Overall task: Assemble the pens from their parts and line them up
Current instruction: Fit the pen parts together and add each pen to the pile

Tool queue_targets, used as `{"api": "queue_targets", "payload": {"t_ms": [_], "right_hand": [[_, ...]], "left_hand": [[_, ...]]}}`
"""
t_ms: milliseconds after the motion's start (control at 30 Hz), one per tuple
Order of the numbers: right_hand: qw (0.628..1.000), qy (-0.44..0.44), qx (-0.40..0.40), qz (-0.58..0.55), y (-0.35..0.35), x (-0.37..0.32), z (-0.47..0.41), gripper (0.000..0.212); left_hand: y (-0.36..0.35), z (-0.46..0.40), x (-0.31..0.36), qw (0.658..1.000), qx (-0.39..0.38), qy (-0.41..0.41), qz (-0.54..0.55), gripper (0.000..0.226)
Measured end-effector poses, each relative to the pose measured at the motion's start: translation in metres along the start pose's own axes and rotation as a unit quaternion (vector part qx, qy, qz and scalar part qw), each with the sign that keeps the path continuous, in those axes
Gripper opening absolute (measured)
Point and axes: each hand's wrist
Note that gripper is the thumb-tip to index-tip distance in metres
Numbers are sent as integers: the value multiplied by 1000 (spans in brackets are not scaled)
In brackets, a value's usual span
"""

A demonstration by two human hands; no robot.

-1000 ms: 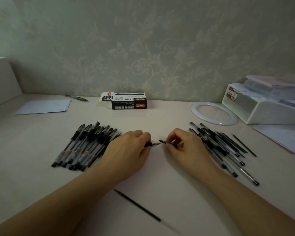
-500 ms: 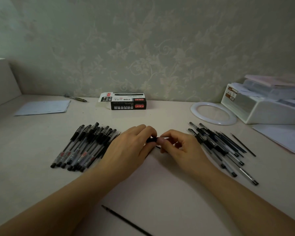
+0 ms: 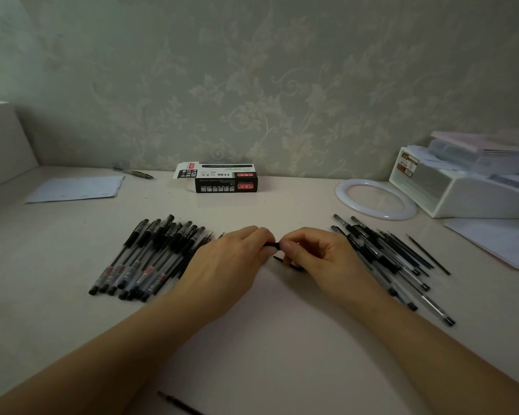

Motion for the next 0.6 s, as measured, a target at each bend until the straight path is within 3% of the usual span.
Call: {"api": "queue_targets", "payload": {"t_ms": [267, 600], "right_hand": [[998, -2, 42, 51, -4, 4, -2, 22], [998, 12, 41, 46, -3, 8, -3, 10]], "left_hand": [[1, 0, -3, 1000, 10, 0, 11, 25], [-1, 0, -5, 1000, 7, -4, 12, 24]]}}
Point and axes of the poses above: each hand's wrist, its own z-axis away from the middle knuckle, its own y-axis out of the back of the hand, x = y × z, and after that the axes turned 11 degrees about x, right-handed
